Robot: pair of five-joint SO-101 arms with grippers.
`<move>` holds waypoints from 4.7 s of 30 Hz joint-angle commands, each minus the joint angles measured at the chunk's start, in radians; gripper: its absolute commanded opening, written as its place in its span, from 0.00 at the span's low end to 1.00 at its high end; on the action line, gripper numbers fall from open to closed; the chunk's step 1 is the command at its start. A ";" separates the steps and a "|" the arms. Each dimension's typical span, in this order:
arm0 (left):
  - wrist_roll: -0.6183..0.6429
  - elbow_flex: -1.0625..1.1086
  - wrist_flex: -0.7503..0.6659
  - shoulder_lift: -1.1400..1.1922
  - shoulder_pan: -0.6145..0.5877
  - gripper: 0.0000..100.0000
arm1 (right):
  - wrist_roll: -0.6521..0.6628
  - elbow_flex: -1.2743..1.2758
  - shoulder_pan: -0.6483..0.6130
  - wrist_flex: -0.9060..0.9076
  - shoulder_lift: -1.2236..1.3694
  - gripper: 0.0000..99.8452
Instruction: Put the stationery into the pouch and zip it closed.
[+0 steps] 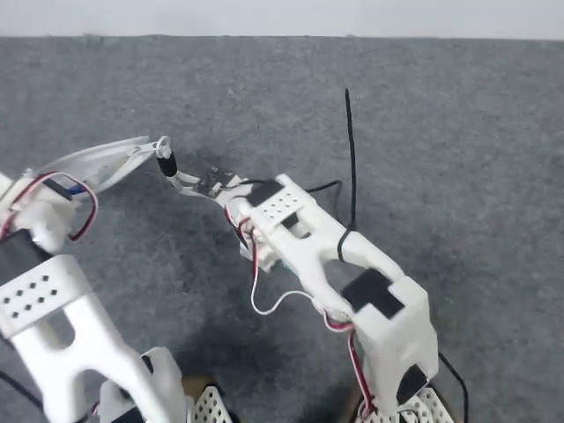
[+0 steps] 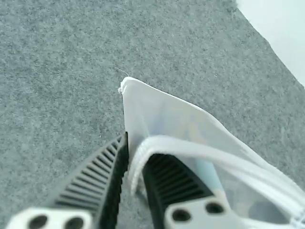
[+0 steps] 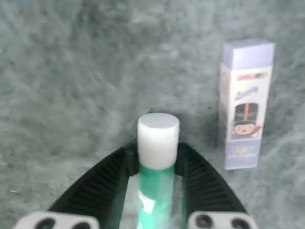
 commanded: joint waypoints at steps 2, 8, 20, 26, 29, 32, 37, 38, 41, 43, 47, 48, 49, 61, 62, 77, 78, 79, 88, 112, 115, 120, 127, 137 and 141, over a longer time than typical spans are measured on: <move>0.014 -0.024 -0.034 -0.021 0.000 0.01 | -0.011 -0.100 -0.018 0.087 0.033 0.02; 0.014 -0.024 -0.032 -0.021 0.000 0.01 | -0.009 -0.175 -0.013 0.205 0.033 0.01; -0.003 -0.025 -0.002 -0.028 0.087 0.01 | -0.012 -0.255 0.004 0.446 -0.150 0.01; -0.015 -0.031 0.018 -0.029 0.149 0.01 | -0.012 -0.219 0.073 0.440 -0.325 0.01; -0.044 -0.045 0.043 -0.029 0.203 0.01 | -0.014 -0.219 0.091 0.440 -0.378 0.01; -0.049 -0.085 0.100 -0.029 0.249 0.01 | -0.014 -0.219 0.105 0.438 -0.414 0.01; -0.095 -0.142 0.175 -0.029 0.350 0.01 | -0.072 -0.218 0.125 0.424 -0.463 0.01; -0.103 -0.145 0.183 -0.029 0.368 0.01 | -0.089 -0.210 0.130 0.417 -0.478 0.01; -0.120 -0.145 0.184 -0.021 0.396 0.01 | -0.127 -0.147 0.134 0.369 -0.550 0.01; -0.120 -0.145 0.184 -0.021 0.399 0.01 | -0.147 -0.086 0.134 0.323 -0.622 0.01; -0.120 -0.143 0.184 -0.021 0.399 0.01 | -0.187 0.032 0.130 0.246 -0.794 0.01; -0.120 -0.143 0.184 -0.020 0.400 0.01 | -0.198 0.057 0.130 0.226 -0.837 0.01; -0.120 -0.143 0.183 -0.020 0.400 0.01 | -0.212 0.078 0.130 0.205 -0.871 0.01; -0.120 -0.142 0.181 -0.020 0.400 0.01 | -0.353 0.367 0.128 -0.173 -1.184 0.01; -0.120 -0.142 0.181 -0.020 0.400 0.01 | -0.353 0.396 0.128 -0.209 -1.211 0.01; -0.118 -0.142 0.180 -0.020 0.399 0.01 | -0.353 0.855 -0.025 -0.734 -1.546 0.01; -0.118 -0.142 0.180 -0.020 0.399 0.01 | -0.353 0.884 -0.031 -0.776 -1.560 0.01; -0.118 -0.142 0.180 -0.020 0.399 0.01 | -0.353 0.916 -0.042 -0.825 -1.575 0.01; -0.118 -0.142 0.180 -0.020 0.399 0.01 | -0.265 1.215 -0.133 -1.328 -1.667 0.01; -0.118 -0.111 0.150 -0.021 0.399 0.01 | -0.275 1.283 -0.176 -2.020 -1.406 0.01; -0.117 -0.111 0.150 -0.021 0.399 0.01 | -0.275 1.270 -0.140 -2.138 -1.293 0.01; -0.117 -0.111 0.150 -0.021 0.399 0.01 | -0.275 1.232 -0.113 -2.275 -1.092 0.01; -0.117 -0.110 0.150 -0.021 0.394 0.01 | -0.272 1.183 -0.105 -2.433 -0.829 0.01; -0.117 -0.107 0.150 -0.021 0.394 0.01 | -0.081 1.146 -0.114 -2.727 -0.639 0.01; -0.117 -0.087 0.133 -0.026 0.397 0.01 | 0.020 1.149 -0.147 -2.775 -0.654 0.01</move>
